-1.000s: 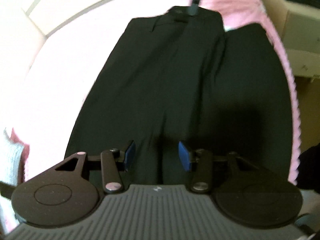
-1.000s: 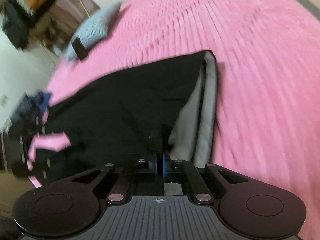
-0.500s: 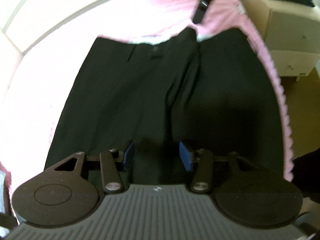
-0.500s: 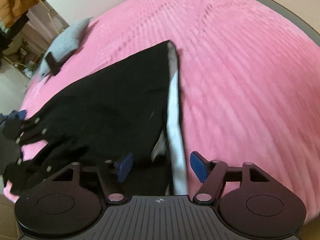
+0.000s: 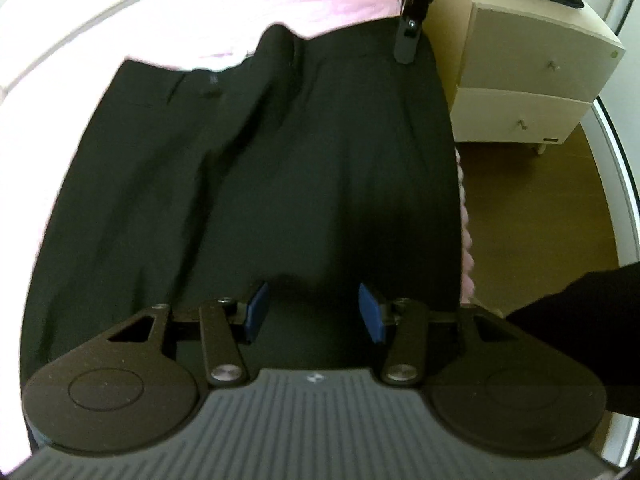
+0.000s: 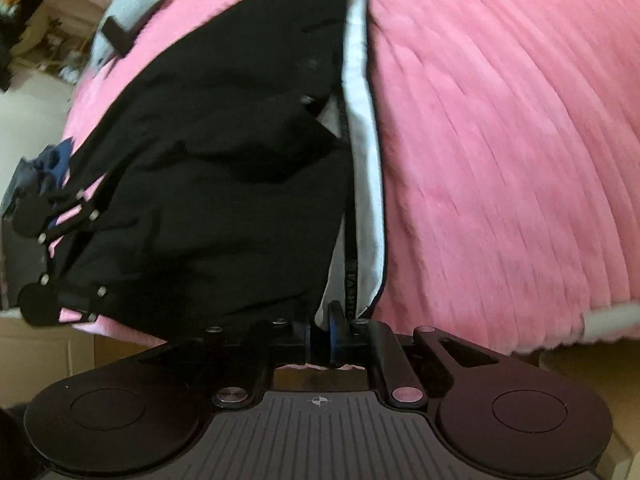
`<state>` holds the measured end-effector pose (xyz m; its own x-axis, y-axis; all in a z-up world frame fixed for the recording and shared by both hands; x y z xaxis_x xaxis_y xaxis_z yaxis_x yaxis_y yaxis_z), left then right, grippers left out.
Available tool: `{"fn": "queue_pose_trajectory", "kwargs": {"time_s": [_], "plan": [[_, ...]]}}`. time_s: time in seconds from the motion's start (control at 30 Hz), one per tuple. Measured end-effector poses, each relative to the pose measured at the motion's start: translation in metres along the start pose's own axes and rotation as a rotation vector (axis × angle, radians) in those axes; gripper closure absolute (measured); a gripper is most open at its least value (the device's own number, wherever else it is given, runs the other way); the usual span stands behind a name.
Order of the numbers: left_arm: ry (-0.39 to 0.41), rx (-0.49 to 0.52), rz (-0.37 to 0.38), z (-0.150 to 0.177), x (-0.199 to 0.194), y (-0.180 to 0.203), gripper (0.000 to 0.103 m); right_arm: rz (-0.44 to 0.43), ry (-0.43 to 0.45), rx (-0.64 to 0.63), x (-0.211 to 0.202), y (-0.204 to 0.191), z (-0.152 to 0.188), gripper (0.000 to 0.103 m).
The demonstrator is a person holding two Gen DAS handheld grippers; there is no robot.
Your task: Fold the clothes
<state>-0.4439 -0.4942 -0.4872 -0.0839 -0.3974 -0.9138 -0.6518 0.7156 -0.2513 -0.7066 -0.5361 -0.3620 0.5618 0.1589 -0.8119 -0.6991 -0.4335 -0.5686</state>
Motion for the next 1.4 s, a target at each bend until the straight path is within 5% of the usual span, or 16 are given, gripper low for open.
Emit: {"fn": "queue_pose_trajectory", "kwargs": {"time_s": [0.23,0.37,0.47,0.67,0.9,1.07,1.17,1.3,1.4], "plan": [[-0.053,-0.108,-0.033,0.034,-0.021,-0.008,0.058,0.083,-0.109,-0.024,0.002,0.008,0.015,0.098],[-0.121,-0.176,-0.076,0.07,-0.032,-0.01,0.058,0.133,-0.088,-0.055,0.002,0.006,0.004,0.093],[-0.159,-0.238,-0.102,0.103,-0.049,-0.011,0.058,0.215,-0.049,-0.114,0.0,-0.01,-0.006,0.031],[-0.232,-0.361,-0.197,0.202,-0.096,-0.021,0.058,0.391,0.053,-0.259,0.003,-0.078,-0.022,0.03],[-0.276,-0.599,-0.337,0.38,-0.153,-0.076,0.058,0.326,0.07,-0.367,0.077,-0.218,-0.024,0.03],[-0.298,-0.686,-0.411,0.515,-0.18,-0.136,0.058,0.29,0.047,-0.371,0.16,-0.313,-0.01,0.03],[-0.314,-0.634,-0.437,0.57,-0.184,-0.166,0.058,0.277,0.022,-0.391,0.203,-0.357,-0.004,0.03],[-0.338,-0.634,-0.431,0.636,-0.181,-0.202,0.058,0.262,-0.048,-0.44,0.252,-0.398,0.01,0.03],[-0.347,-0.597,-0.323,0.665,-0.164,-0.202,0.058,0.26,-0.102,-0.501,0.282,-0.42,0.019,0.029]]}}
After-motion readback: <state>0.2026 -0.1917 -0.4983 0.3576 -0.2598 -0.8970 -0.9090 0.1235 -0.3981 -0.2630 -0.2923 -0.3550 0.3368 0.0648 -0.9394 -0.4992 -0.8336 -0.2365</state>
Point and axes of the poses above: each gripper's, at about its wrist camera, not at the fingertips, and x roughly the way its jaws point, y to its right, z to its underside, the point moved 9 cm from there along x, roughly the way its jaws point, and after that the axes turned 5 degrees about -z, right-handed, at the moved point
